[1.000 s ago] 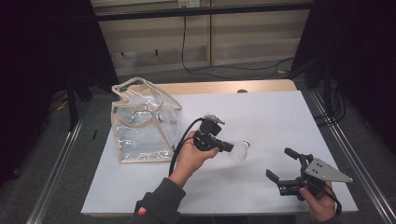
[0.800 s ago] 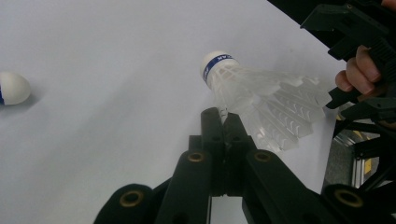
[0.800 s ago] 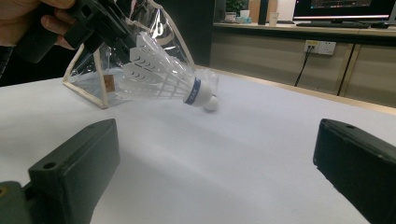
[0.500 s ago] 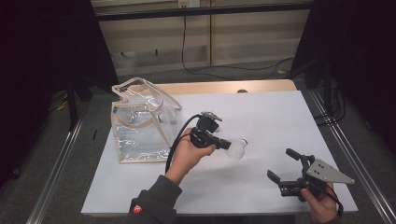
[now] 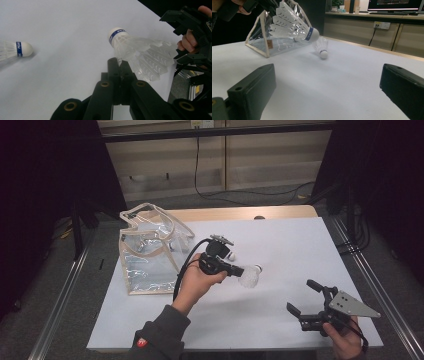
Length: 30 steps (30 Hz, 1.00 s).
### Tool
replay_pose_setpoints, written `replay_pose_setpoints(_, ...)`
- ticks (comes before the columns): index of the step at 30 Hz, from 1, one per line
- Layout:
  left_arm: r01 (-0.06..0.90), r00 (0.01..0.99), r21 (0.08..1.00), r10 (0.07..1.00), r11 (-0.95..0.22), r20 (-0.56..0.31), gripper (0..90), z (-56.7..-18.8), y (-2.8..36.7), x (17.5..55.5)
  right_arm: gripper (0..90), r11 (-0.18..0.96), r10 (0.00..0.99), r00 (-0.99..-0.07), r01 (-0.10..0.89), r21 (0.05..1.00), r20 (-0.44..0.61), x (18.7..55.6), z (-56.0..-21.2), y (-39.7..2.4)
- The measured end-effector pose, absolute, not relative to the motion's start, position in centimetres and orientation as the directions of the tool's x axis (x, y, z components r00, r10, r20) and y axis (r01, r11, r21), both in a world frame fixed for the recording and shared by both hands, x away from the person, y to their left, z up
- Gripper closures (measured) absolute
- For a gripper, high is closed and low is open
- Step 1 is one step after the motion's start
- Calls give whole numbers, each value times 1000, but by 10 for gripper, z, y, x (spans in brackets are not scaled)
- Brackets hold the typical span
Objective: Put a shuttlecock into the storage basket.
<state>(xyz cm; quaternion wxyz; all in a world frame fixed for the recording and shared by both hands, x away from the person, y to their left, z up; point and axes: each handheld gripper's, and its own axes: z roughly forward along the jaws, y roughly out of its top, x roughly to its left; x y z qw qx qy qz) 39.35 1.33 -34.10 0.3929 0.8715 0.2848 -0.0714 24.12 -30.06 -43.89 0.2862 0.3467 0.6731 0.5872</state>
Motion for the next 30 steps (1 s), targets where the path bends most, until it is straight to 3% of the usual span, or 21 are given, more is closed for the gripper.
replay_pose_setpoints(30, 564, 816, 641, 472, -521, -334, 900, -322, 34, 401, 2, 72, 793, -609, 129, 989, 22, 246, -439, -296)
